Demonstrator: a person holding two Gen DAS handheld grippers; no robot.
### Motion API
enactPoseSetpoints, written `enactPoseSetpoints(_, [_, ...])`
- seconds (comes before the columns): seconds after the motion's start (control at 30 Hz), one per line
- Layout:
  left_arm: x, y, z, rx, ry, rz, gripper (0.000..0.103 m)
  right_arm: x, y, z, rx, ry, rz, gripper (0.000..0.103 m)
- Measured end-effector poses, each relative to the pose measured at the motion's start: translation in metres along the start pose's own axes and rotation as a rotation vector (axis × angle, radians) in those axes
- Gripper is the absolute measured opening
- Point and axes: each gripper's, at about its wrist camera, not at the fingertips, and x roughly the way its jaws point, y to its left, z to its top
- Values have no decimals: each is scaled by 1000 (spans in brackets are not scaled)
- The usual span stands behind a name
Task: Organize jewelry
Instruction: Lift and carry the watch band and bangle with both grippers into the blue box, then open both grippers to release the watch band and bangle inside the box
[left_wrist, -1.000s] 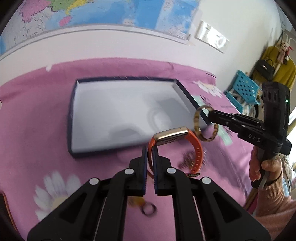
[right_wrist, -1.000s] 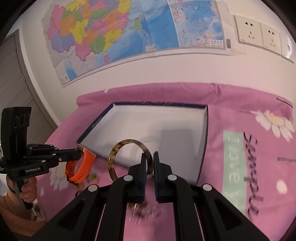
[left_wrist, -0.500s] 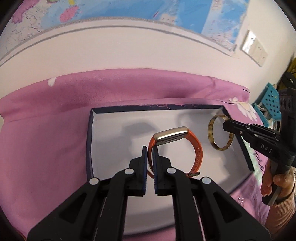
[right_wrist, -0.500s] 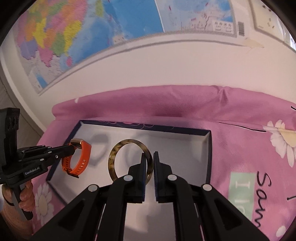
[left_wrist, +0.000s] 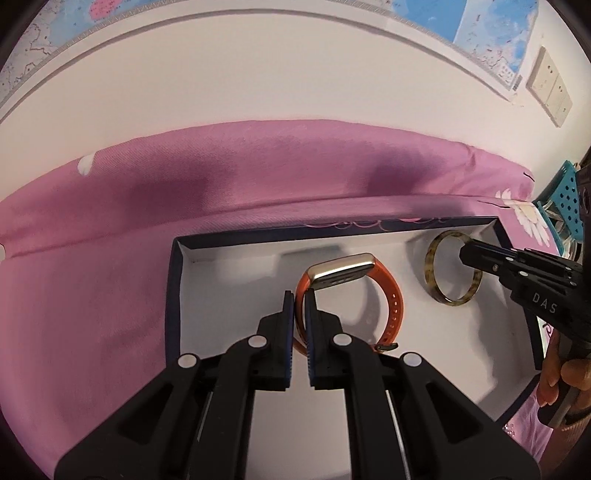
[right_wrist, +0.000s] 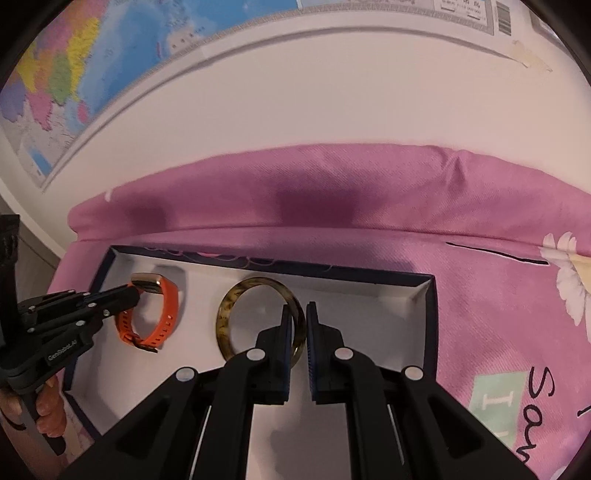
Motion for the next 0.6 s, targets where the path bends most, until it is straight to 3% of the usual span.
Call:
enactPoseSetpoints(0.4, [11,2,10,-36,16,4,7,5,3,6,17,-3,-24,10])
enactPoseSetpoints(0.5, [15,1,9,-43,15,2,11,0,4,3,9,-15,-30,14])
enactPoseSetpoints(0.6, [13,1,8,-55,4,-7,21,-9,4,0,-3,-37,-20,19])
